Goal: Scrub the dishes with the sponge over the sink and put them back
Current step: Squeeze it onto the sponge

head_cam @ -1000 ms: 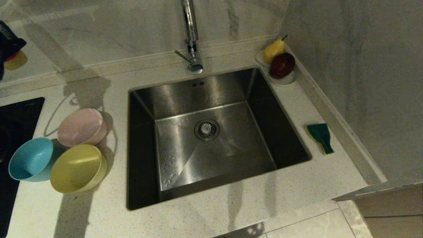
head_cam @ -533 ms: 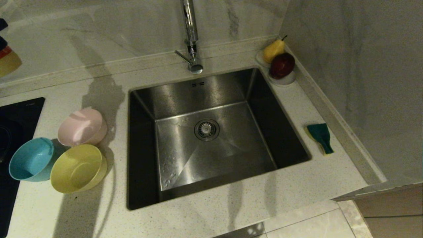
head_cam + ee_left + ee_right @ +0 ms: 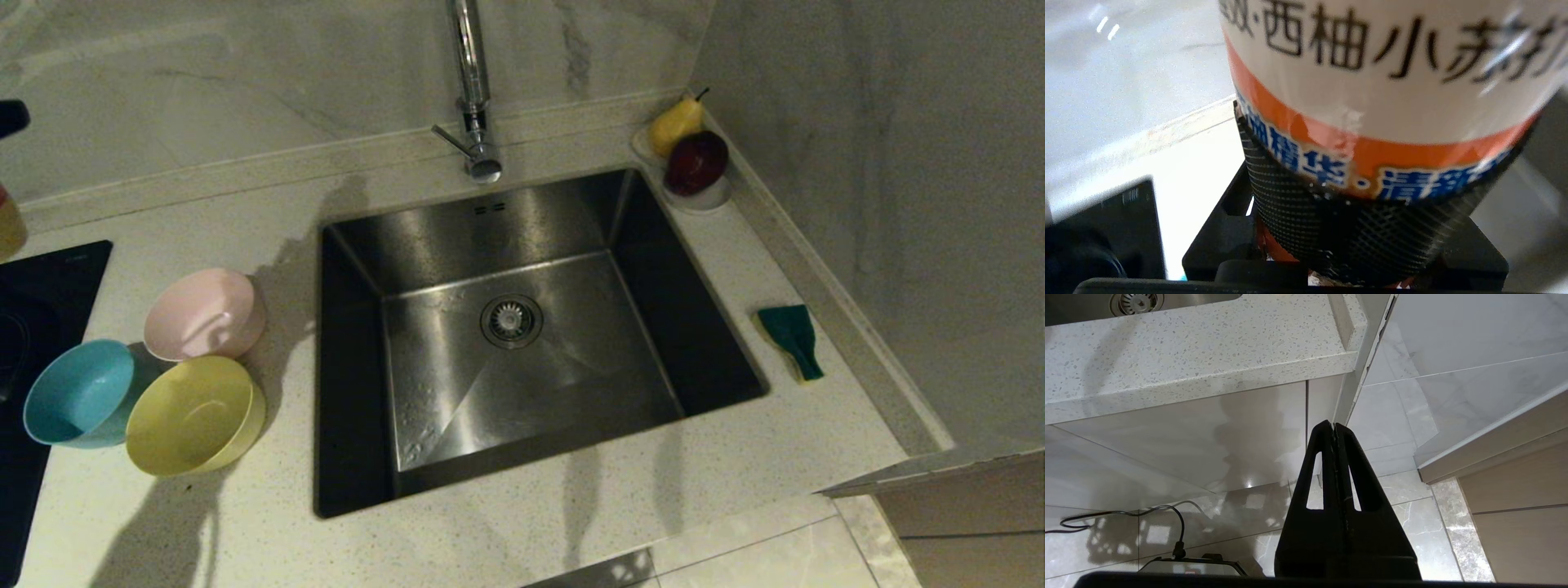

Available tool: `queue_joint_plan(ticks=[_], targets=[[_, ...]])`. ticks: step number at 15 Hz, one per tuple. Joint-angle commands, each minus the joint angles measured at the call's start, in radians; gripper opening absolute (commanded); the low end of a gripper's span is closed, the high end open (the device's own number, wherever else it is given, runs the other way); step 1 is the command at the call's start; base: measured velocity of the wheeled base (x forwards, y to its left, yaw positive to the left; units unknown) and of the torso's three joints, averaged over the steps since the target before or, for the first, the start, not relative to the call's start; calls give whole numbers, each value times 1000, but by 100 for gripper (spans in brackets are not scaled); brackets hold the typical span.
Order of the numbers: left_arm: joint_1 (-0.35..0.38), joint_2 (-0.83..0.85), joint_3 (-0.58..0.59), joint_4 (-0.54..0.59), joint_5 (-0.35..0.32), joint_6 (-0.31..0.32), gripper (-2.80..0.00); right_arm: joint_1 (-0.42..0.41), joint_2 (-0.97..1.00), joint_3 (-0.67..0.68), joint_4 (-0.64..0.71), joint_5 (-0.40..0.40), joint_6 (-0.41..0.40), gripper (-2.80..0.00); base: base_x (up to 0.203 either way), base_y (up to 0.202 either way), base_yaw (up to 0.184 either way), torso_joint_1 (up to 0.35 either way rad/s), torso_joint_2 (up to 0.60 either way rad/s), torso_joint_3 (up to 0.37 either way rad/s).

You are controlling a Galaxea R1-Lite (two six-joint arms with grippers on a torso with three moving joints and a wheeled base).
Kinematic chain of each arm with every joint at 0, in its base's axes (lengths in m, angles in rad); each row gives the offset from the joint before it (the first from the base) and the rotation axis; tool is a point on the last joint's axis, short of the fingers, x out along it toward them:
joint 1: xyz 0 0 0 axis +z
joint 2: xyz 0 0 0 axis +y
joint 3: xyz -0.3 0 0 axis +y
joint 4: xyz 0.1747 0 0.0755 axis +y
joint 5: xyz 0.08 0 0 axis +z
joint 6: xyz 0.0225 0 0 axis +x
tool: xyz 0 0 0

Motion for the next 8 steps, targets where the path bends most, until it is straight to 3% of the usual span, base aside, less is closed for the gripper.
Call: queue_joint_plan(ticks=[1, 5, 8], targets=[[-86, -48, 30, 13, -1, 134, -280, 0, 0, 1, 0, 0, 0, -280, 0, 0, 0, 0, 0, 0], [-277, 19, 7, 10, 104, 213, -280, 0, 0, 0, 0, 0, 0, -280, 0, 0, 0, 0, 0, 0], [-440, 123, -40, 4, 201, 371, -280, 0, 0, 0, 0, 0, -1, -280, 0, 0, 0, 0, 0, 0]])
